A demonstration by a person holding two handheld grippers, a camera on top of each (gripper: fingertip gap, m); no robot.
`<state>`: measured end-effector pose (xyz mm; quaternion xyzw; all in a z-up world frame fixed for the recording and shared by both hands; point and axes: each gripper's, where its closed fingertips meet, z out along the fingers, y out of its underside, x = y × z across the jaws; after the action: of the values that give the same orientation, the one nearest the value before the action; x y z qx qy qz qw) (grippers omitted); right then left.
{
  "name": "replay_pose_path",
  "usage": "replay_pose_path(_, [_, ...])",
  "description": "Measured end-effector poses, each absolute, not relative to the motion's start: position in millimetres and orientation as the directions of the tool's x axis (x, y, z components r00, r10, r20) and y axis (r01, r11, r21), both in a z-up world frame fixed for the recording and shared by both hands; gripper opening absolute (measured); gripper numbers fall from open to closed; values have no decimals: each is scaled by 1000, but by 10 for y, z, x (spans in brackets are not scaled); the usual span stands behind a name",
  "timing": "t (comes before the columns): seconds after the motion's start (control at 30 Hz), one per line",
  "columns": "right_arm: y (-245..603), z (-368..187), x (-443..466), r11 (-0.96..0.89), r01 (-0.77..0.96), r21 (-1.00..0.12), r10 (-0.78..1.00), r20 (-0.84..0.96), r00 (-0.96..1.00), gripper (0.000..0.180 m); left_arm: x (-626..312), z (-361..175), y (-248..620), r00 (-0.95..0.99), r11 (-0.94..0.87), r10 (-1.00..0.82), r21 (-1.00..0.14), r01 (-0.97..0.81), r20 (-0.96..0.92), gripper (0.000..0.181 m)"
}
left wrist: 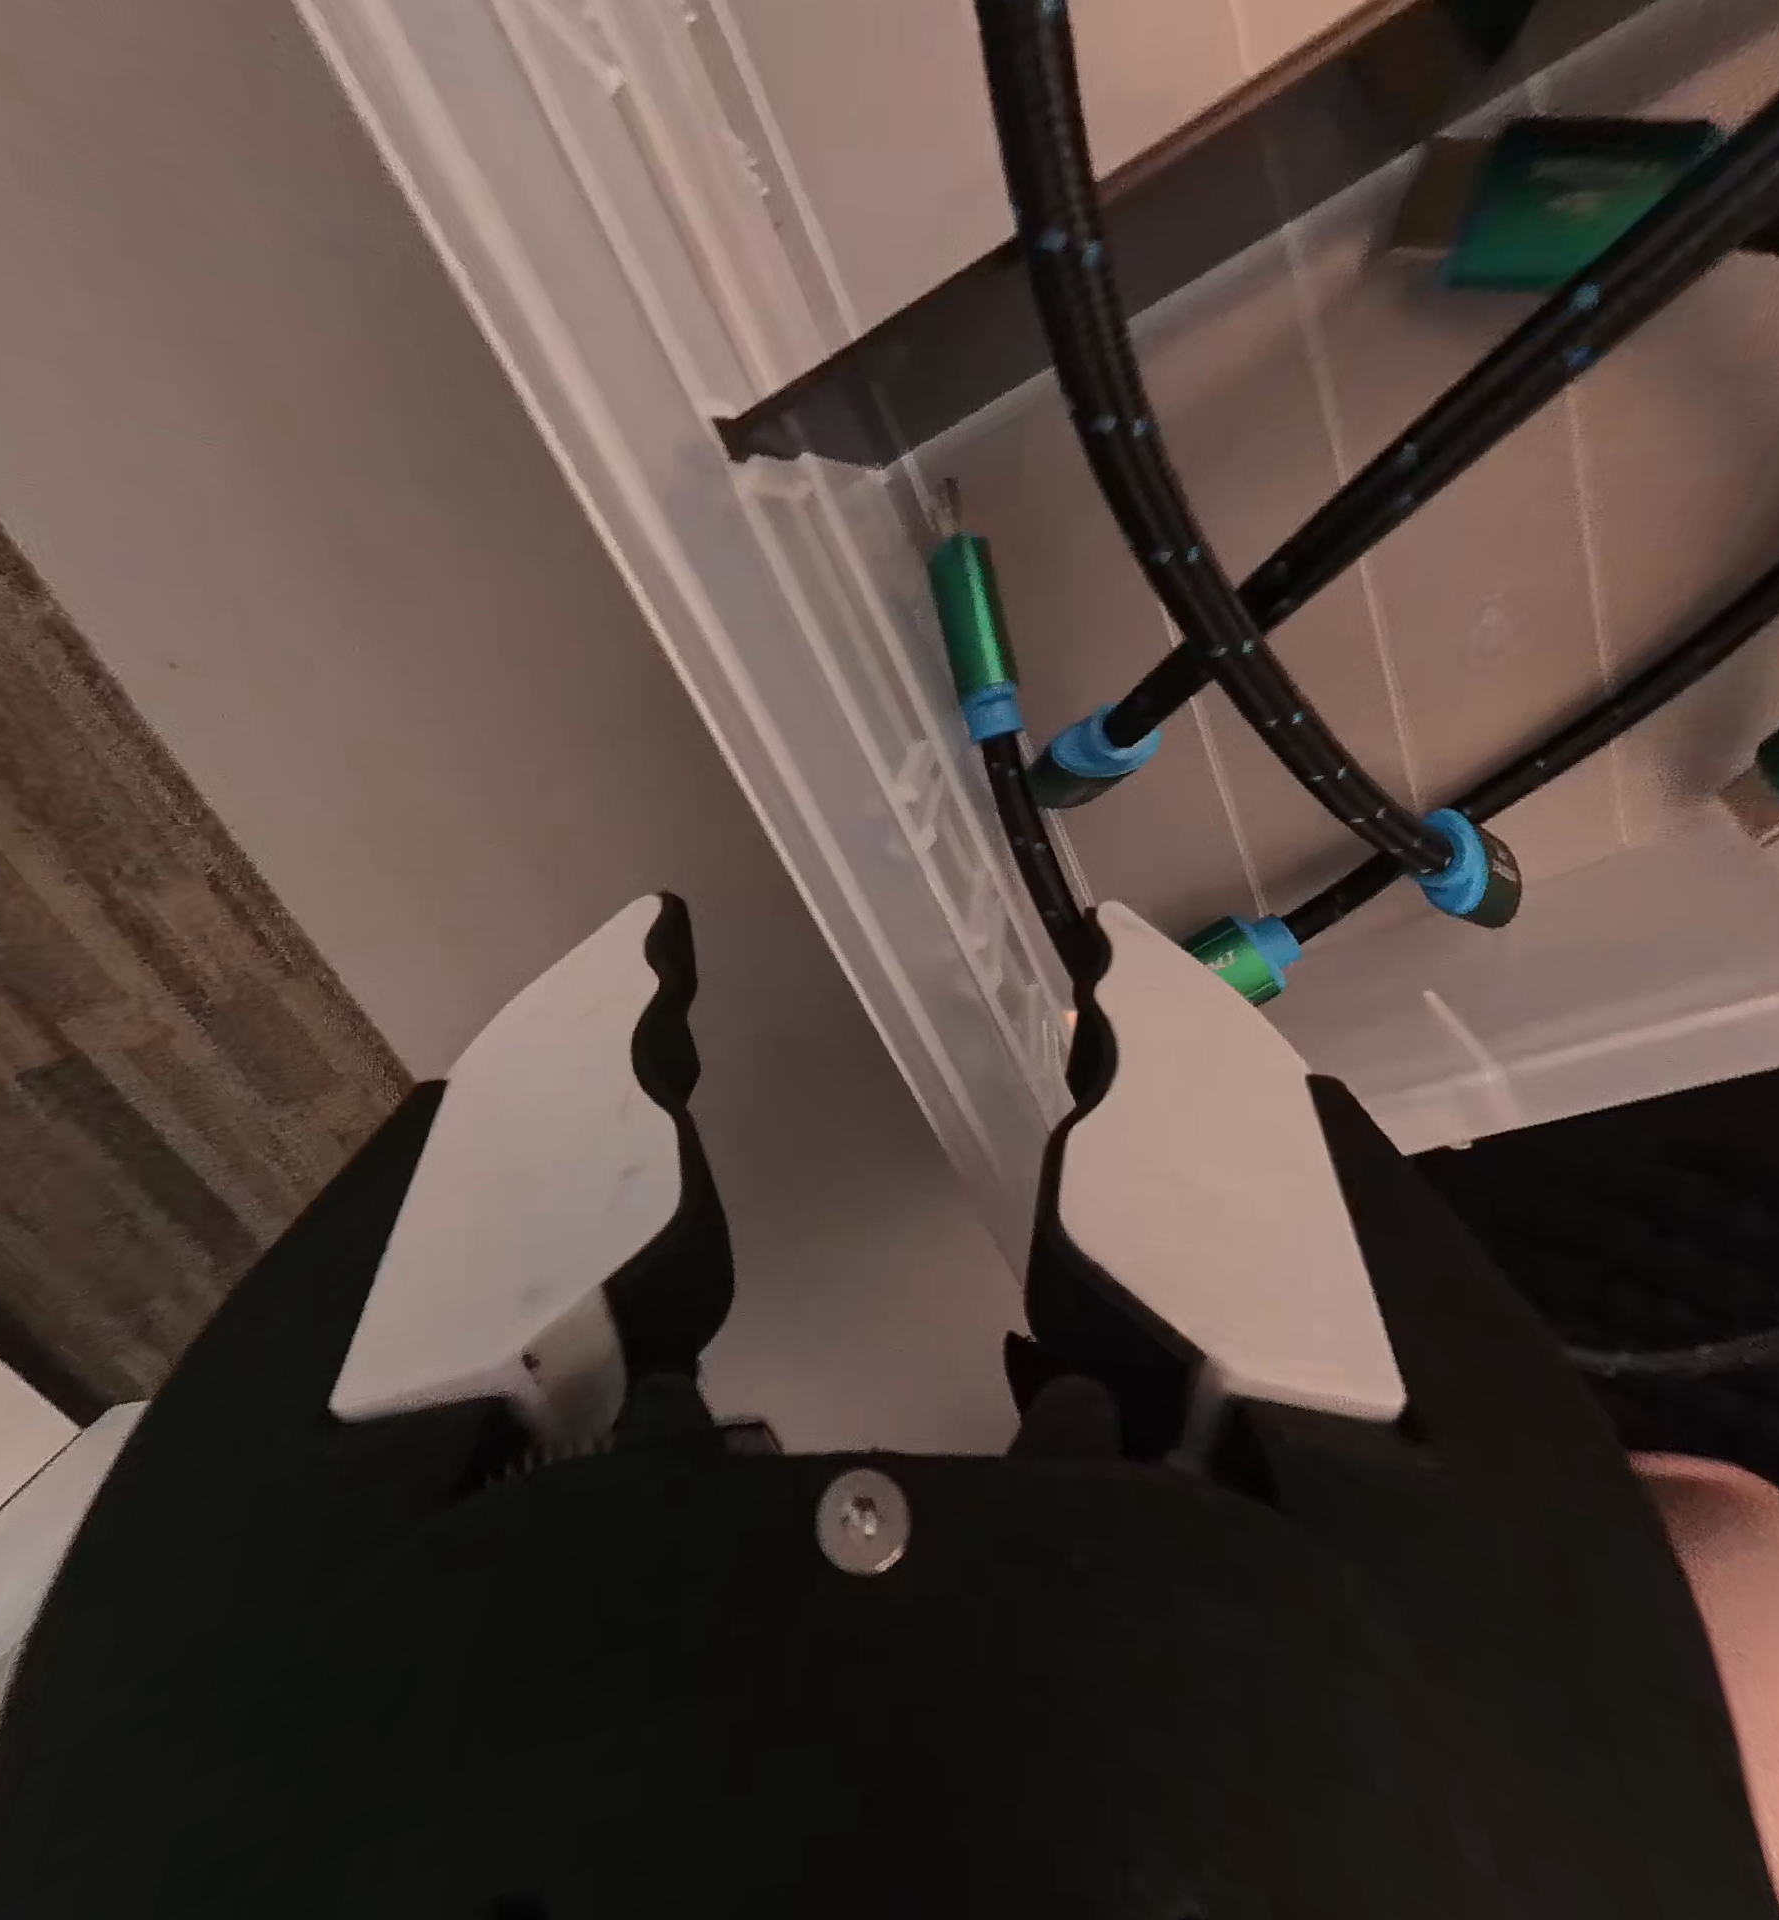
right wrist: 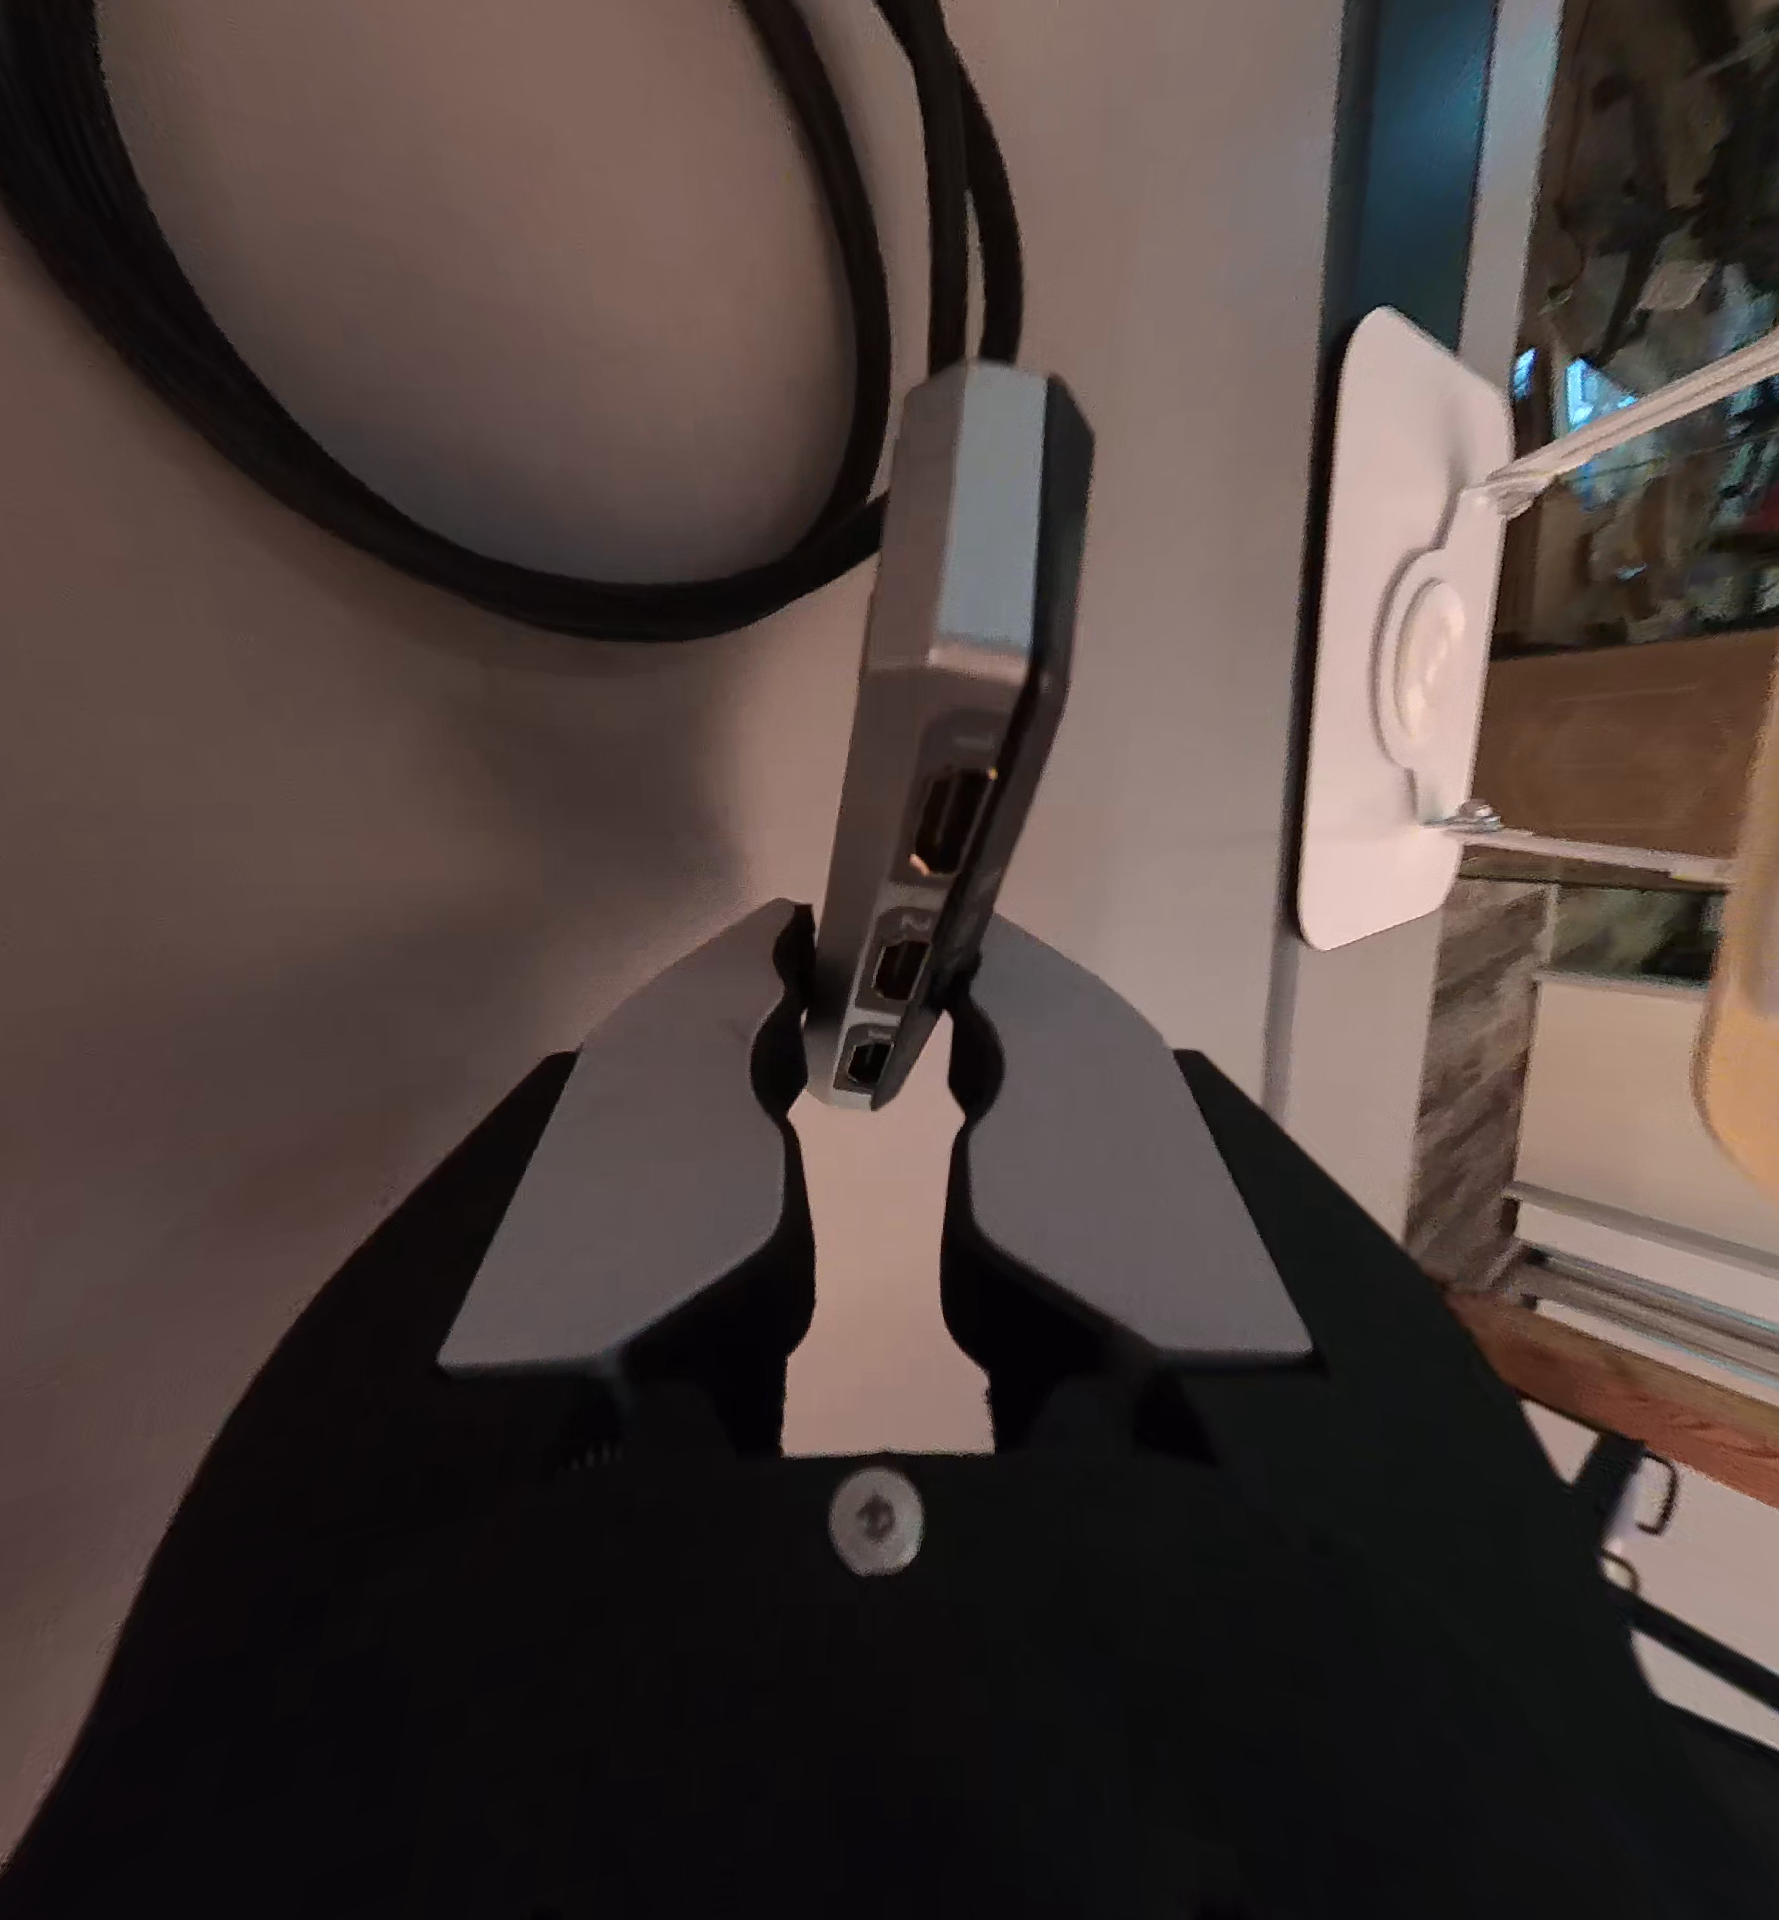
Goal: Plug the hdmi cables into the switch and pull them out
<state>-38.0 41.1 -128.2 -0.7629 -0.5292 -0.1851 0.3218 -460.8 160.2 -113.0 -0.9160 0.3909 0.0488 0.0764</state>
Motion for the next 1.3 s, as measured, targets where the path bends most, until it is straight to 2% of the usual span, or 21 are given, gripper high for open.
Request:
replay_pose_path(0.07, [388, -1332, -391, -256, 919, -298, 708, 590, 389, 25, -4625, -1121, 1590, 692, -685, -706, -99, -721, -151, 66])
replay_pose_path(0.23, [378, -1336, -418, -267, 903, -336, 718, 556, 419, 26, -4704, -921, 1605, 699, -691, -675, -129, -711, -237, 69])
replay_pose_path(0.3, [356, -1311, -443, -281, 886, -368, 724, 525, 448, 30, -4663, -758, 1645, 707, -679, -656, -200, -706, -267, 67])
replay_pose_path(0.4, [286, -1250, -493, -322, 852, -414, 741, 450, 499, 34, -4425, -476, 1705, 713, -621, -653, -357, -698, -256, 75])
replay_pose_path(0.53, [263, -1083, -491, -310, 846, -435, 727, 466, 505, 38, -3920, -197, 1723, 637, -458, -736, -526, -717, -228, 82])
replay_pose_path(0.63, [235, -953, -491, -298, 846, -443, 715, 483, 505, 43, -3713, -102, 1894, 639, -401, -730, -605, -688, -243, 85])
replay_pose_path(0.73, [221, -844, -482, -282, 848, -448, 700, 508, 501, 42, -3750, -284, 2094, 681, -464, -686, -565, -682, -257, 86])
replay_pose_path(0.9, [213, -837, -420, -293, 848, -441, 696, 509, 506, 42, -3916, -759, 2269, 678, -564, -656, -381, -733, -332, 88])
replay_pose_path(1.1, [208, -914, -336, -317, 860, -401, 702, 511, 497, 42, -3920, -790, 2265, 676, -569, -660, -369, -735, -329, 84])
replay_pose_path(1.3, [206, -885, -328, -308, 861, -405, 699, 517, 494, 42, -4195, -701, 2253, 604, -546, -621, -277, -791, -499, 31])
